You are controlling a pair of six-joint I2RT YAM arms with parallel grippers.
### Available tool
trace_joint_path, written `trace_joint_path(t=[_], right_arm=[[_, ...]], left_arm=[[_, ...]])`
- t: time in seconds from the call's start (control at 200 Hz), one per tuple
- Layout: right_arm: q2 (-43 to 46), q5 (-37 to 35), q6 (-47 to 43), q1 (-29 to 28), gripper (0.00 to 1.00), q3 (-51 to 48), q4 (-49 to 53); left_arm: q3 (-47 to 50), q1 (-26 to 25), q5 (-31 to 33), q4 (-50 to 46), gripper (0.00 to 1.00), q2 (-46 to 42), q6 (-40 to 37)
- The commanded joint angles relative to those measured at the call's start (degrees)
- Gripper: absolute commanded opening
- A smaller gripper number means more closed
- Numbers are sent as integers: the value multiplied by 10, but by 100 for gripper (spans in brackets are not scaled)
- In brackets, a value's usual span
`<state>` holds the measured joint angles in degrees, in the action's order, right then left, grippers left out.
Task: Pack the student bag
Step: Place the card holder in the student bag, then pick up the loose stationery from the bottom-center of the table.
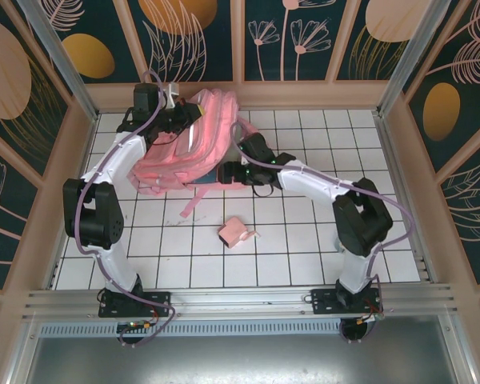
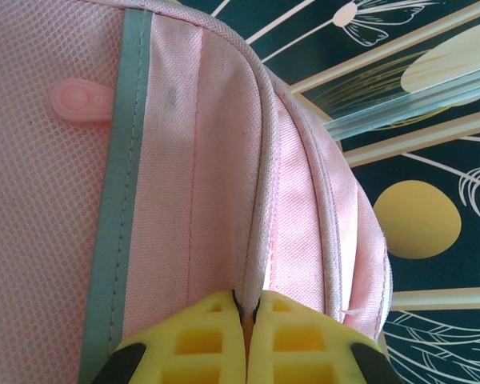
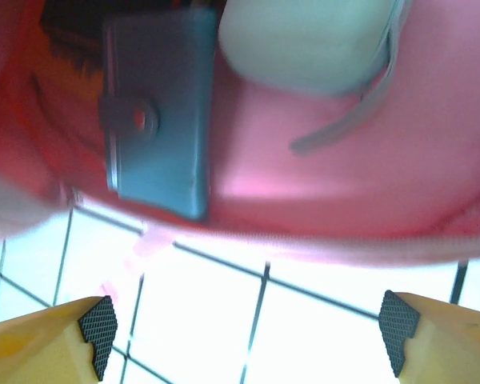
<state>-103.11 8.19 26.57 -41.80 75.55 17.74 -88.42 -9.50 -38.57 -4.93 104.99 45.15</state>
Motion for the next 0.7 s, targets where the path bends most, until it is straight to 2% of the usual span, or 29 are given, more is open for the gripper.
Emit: trace_joint_path(t=[0.0,0.05,0.11,0.31,0.695], right_arm=[[33,-22,-55,-37,90,-39,45],[41,-31,-62,-52,92,-50,56],[52,-34,-70,-74,99,-66,64],[68,-57,-89,-134,99,-100,97],[37,-75,-119,-180,99,-101,131]], left_arm=[[-4,1,-5,25,0,-26,-21],[-5,0,-6,22,0,-25,-23],[-4,1,-5,21,0,-24,-26],[3,1,-1,12,0,-31,-34],[30,1,0,18,0,-49,-29]])
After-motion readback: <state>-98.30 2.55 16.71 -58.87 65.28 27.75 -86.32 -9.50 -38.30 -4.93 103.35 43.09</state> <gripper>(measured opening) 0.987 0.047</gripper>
